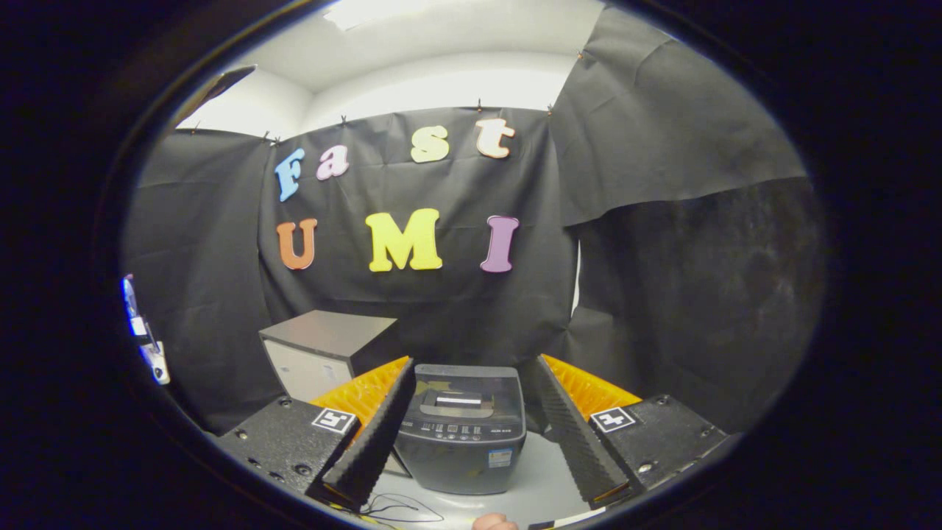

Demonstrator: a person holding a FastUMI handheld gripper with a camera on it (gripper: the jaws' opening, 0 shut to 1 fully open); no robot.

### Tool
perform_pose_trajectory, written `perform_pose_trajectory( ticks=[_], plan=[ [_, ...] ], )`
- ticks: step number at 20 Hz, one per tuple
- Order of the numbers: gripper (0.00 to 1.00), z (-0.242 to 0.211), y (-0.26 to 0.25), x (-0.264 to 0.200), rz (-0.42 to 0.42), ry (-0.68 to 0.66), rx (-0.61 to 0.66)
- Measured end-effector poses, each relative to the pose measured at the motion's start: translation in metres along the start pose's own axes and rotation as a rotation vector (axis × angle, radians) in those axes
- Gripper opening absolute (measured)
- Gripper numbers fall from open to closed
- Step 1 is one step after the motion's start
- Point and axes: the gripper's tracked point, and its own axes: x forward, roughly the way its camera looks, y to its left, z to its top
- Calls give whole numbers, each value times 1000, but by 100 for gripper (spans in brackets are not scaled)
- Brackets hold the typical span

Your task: Put the clothes into the washing machine and then close the washing machine lid.

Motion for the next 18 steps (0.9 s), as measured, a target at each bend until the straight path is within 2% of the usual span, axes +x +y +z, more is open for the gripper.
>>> perform_pose_trajectory(
  ticks=[6, 18],
  plan=[
    [100, -3, 12, -1, 37, -13, 10],
    [100, -13, 25, -4, 60, 10, 16]
  ],
)
